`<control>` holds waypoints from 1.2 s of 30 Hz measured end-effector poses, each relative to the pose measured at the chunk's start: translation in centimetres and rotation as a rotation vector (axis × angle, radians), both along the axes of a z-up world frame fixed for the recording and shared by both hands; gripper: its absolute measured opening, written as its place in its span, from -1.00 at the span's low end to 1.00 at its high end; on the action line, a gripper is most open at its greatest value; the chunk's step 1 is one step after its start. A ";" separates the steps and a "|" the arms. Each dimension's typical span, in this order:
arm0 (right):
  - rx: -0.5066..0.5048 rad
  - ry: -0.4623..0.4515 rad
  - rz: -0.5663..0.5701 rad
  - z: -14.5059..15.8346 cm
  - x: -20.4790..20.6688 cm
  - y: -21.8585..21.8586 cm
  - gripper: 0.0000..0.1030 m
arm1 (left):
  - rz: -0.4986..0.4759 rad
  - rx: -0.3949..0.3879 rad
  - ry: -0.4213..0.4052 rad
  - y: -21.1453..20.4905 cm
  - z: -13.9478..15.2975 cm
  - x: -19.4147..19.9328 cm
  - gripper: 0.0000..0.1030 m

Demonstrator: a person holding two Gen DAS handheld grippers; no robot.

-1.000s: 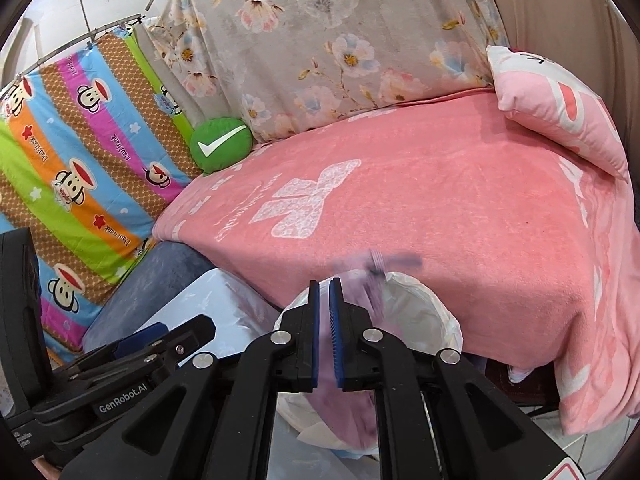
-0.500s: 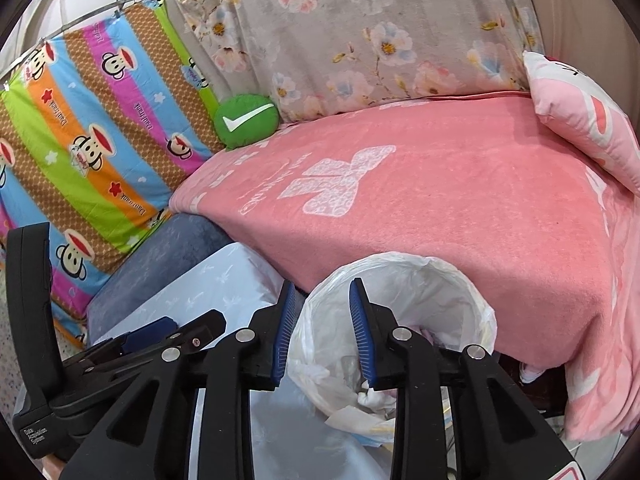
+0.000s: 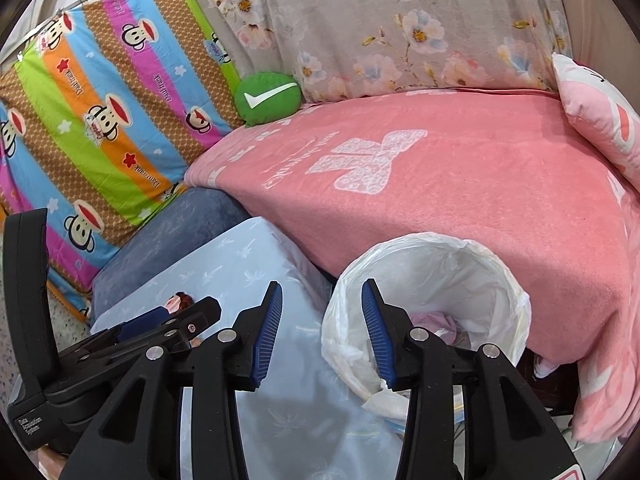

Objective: Collect trash
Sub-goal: 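Move both tools back toward the grey sock and brown scrunchie, then grasp the grey sock with the left gripper while the right gripper grasps the brown scrunchie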

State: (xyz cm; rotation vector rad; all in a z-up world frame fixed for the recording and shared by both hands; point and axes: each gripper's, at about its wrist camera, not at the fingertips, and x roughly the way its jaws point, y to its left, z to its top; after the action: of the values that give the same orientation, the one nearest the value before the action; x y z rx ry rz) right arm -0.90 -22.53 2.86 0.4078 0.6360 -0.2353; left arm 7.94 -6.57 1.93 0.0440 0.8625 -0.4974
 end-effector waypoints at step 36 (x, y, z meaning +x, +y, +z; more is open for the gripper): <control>-0.034 0.205 0.291 -7.8 11.2 16.7 0.00 | 0.452 0.026 0.147 20.7 -7.0 7.7 0.61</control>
State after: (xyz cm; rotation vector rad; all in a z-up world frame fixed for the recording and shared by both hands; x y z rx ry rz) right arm 10.31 -5.79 -4.91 0.2561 0.8823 -0.0100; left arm 15.66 14.16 -5.03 -0.1633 0.9888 -0.0654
